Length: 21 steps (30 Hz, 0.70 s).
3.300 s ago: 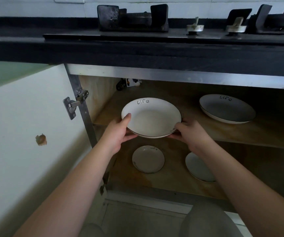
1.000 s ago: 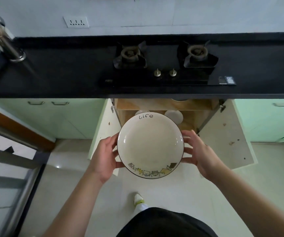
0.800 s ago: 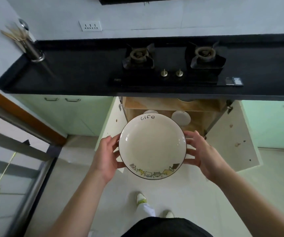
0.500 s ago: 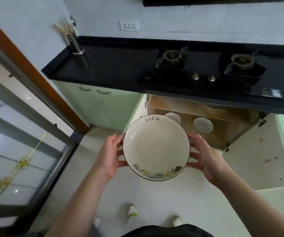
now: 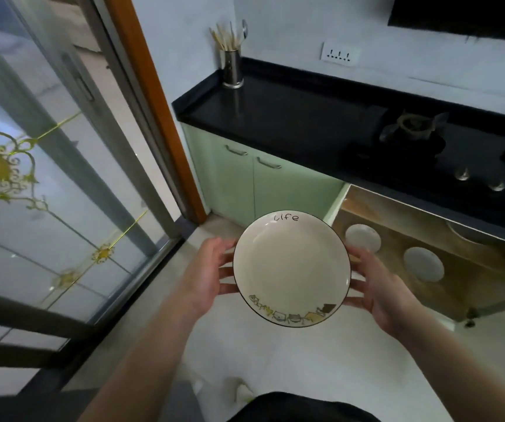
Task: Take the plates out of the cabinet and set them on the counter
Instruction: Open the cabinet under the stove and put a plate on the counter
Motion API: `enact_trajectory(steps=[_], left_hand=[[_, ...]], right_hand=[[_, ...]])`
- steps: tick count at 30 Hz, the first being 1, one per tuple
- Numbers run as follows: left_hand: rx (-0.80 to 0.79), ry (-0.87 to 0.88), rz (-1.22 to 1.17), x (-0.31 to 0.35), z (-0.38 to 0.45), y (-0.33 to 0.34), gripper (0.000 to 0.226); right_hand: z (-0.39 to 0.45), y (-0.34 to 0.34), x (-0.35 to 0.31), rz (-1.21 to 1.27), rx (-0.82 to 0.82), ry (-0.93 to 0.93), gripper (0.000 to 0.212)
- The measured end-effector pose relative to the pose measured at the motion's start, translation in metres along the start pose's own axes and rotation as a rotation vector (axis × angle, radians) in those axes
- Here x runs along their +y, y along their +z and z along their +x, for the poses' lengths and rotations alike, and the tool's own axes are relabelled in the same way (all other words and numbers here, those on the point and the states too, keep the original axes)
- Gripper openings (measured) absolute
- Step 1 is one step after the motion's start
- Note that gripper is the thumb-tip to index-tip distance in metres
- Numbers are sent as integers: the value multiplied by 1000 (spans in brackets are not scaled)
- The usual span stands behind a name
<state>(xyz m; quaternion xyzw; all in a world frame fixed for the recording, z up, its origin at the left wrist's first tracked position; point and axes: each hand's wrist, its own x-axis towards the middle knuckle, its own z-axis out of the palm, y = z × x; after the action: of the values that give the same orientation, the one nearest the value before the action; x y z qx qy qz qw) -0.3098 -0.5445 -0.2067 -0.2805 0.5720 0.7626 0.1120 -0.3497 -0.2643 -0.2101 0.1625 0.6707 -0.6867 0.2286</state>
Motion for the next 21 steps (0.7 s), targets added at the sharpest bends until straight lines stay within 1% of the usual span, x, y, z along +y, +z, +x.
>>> enact_trajectory(steps=[4, 7, 9, 12, 16, 18, 21], left_hand=[[33, 8, 22, 26, 10, -29, 50], [62, 38, 58, 45, 20, -38, 52], [66, 41, 73, 52, 26, -39, 53], [67, 30, 79, 62, 35, -37, 46], [170, 68, 45, 75, 56, -32, 41], [203, 79, 67, 83, 66, -31, 33], [244, 77, 72, 98, 75, -29, 42]], right_hand=[[10, 42, -5, 35, -12, -25, 31], [24, 61, -13, 53, -27, -19, 30], [35, 66, -20, 45, -38, -18, 29], [56, 69, -33, 41, -60, -28, 28], [88, 71, -52, 9, -107, -31, 28], [106, 74, -63, -16, -136, -27, 31], [131, 82, -80, -36, -145, 2, 32]])
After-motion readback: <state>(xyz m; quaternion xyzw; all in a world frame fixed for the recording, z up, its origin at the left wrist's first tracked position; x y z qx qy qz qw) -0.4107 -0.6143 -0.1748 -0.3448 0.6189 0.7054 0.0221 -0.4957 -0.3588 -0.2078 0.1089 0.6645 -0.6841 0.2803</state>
